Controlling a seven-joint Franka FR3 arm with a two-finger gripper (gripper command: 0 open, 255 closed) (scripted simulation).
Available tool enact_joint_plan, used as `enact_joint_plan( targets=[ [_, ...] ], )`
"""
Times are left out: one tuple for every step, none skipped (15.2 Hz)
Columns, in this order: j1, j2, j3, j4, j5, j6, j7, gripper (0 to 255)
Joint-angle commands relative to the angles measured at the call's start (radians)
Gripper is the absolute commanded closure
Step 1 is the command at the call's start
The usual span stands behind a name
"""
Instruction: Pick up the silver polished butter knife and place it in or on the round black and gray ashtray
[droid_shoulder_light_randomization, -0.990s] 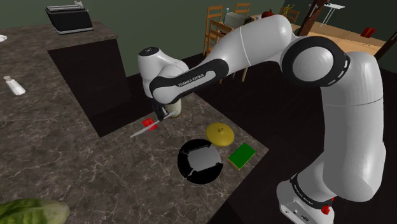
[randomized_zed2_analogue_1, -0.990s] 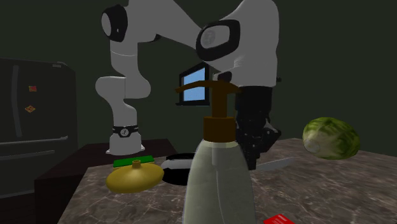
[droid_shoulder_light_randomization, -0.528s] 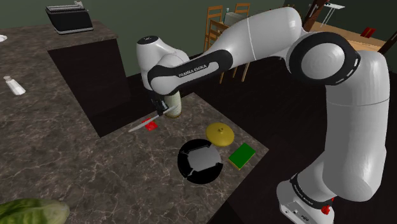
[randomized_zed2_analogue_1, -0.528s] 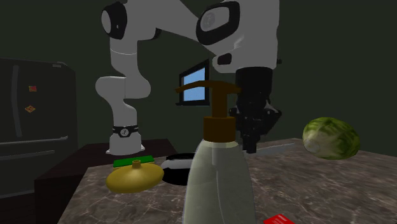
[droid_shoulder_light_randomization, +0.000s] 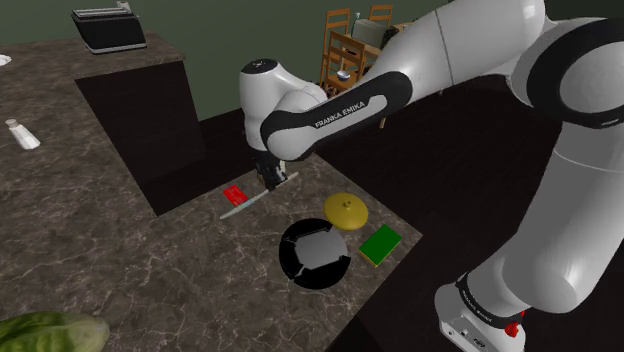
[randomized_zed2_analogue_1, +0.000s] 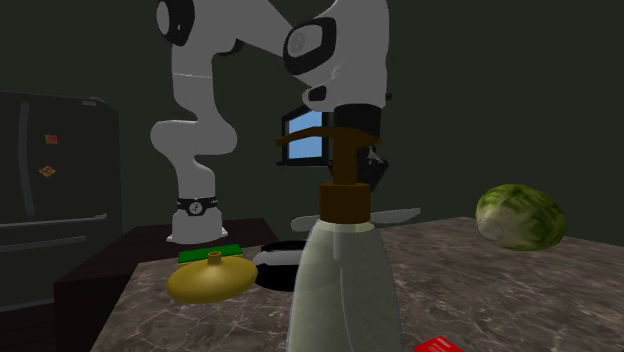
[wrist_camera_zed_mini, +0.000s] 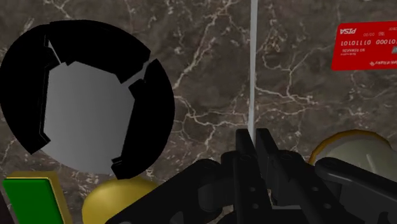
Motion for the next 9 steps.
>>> enact_joint_plan(
  targets=[
    [-0.025,-0.086,0.021,-0.112,0.039,0.037,-0.008,255],
    [-0.035,-0.127,0.03,-0.162,0.061,0.052,-0.017,255],
    [-0.044,-0.168,0.039,-0.21,0.085,0.067,-0.026,255],
    [-0.052,-0.21,0.047,-0.257,0.111,0.08,-0.038,255],
    [-0.058,-0.253,0.055,-0.303,0.14,0.092,-0.052,255],
    [-0.062,-0.296,0.062,-0.348,0.17,0.102,-0.067,255],
    [-0.063,-0.34,0.067,-0.391,0.203,0.11,-0.084,255],
    [-0.062,-0.385,0.07,-0.434,0.236,0.117,-0.102,255],
    [-0.057,-0.43,0.071,-0.475,0.271,0.121,-0.121,255]
  ],
)
